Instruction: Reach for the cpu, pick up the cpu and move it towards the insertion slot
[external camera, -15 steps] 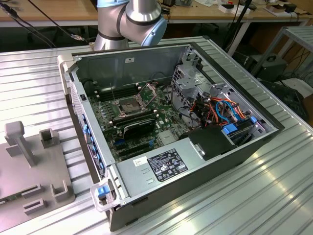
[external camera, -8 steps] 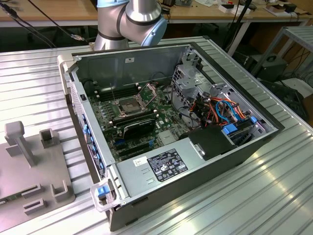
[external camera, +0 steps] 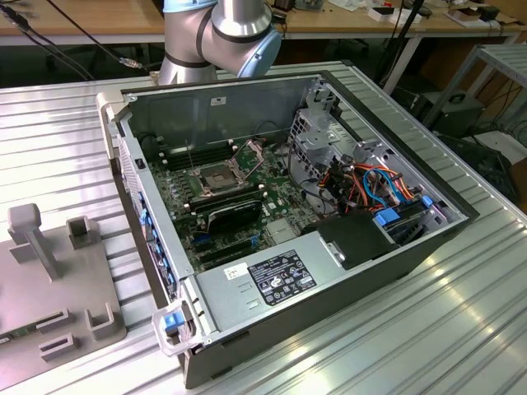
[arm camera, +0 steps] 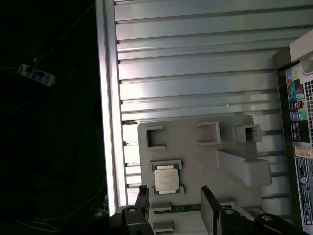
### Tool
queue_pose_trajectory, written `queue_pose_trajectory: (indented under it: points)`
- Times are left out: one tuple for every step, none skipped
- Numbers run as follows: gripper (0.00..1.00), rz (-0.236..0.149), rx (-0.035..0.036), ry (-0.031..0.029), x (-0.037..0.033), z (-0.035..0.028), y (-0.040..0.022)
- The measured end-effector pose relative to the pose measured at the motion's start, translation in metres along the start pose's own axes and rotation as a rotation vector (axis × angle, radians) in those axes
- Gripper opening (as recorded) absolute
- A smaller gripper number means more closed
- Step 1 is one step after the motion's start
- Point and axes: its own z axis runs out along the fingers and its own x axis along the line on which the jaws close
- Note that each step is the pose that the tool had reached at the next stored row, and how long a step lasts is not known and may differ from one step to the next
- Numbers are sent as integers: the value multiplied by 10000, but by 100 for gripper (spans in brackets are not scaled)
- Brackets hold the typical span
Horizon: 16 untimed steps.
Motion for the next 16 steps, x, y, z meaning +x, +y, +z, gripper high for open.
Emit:
queue_pose_trajectory:
  points:
    - [55,0,0,0,0,0,0]
    - [55,1,1,0,0,0,0]
    - [55,0,0,0,0,0,0]
    - [55,0,0,0,1,0,0]
    - [55,1,1,0,1,0,0]
    - [55,1,0,0,1,0,0]
    - [55,-8,0,1,1,0,-1]
    - [55,-47,-1,2,1,0,-2]
    - [55,-110,-2,5,0,0,-4]
    - [55,-216,-4,9,1,0,-5]
    - [55,-312,-5,14,1,1,-7]
    - [55,-409,-7,18,1,2,-9]
    - [55,-480,-8,22,1,3,-11]
    - [55,-553,-9,26,3,7,-19]
    - [55,-589,-12,26,7,22,-28]
    - [55,-601,-11,27,9,36,-32]
